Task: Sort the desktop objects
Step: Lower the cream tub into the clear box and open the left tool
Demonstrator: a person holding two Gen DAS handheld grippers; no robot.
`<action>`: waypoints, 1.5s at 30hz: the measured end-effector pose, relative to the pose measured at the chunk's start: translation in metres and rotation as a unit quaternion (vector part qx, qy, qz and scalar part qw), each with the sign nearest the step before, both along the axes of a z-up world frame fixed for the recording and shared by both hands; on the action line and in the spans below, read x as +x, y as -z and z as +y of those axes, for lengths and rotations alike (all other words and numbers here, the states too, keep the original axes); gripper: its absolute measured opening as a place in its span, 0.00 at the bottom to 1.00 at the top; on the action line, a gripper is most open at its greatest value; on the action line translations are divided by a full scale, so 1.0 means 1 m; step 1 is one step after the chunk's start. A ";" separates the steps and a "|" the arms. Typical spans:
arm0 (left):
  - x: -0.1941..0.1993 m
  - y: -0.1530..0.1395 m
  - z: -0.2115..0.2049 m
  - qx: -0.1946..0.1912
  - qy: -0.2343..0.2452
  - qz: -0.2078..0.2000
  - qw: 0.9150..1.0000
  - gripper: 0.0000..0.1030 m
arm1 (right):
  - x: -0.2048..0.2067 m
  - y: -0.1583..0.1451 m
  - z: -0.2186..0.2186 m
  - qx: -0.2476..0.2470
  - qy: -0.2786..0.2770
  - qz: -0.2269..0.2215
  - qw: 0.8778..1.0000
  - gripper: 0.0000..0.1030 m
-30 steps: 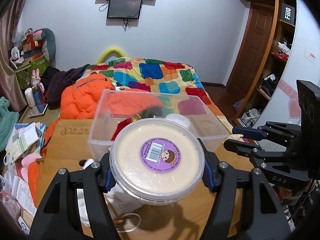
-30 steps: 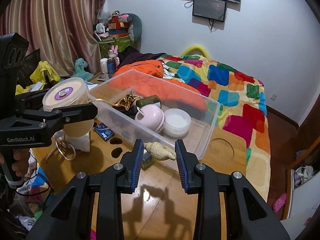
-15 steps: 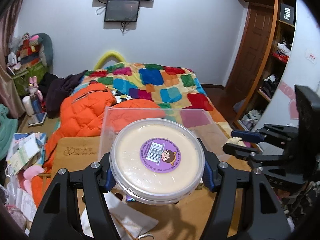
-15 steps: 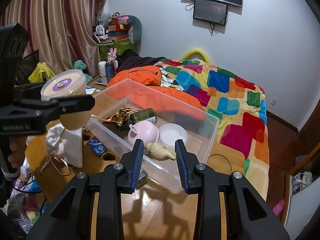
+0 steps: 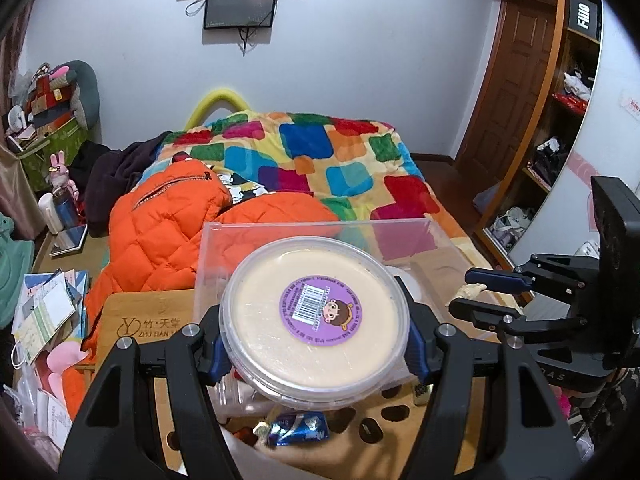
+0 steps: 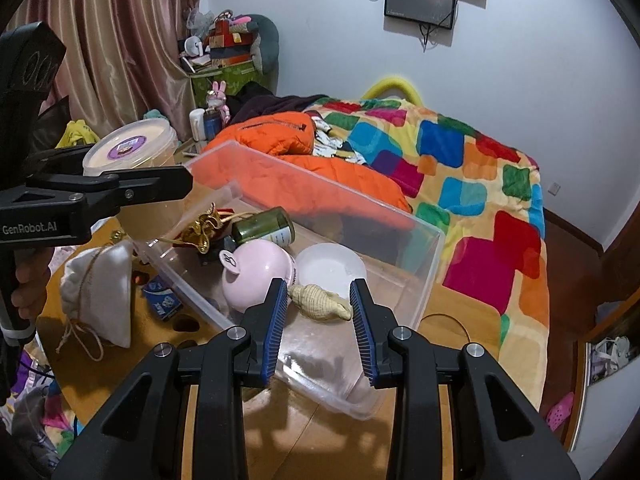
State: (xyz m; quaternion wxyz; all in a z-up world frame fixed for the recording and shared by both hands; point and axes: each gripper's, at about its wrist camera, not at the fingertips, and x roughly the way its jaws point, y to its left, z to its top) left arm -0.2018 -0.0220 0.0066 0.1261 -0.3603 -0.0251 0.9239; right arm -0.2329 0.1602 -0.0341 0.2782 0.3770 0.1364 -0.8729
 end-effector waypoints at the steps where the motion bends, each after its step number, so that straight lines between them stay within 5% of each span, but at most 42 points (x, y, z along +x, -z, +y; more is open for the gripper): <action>1: -0.003 0.003 0.001 -0.001 0.002 -0.004 1.000 0.64 | -0.002 0.002 -0.001 0.003 0.000 -0.003 1.000 0.29; 21: -0.026 0.038 0.019 -0.022 0.020 -0.046 0.998 0.64 | -0.018 0.021 -0.010 0.041 -0.007 -0.028 0.999 0.29; 45: -0.029 0.047 0.021 -0.026 0.023 -0.068 0.997 0.69 | -0.031 0.030 -0.014 0.048 0.010 -0.039 0.998 0.29</action>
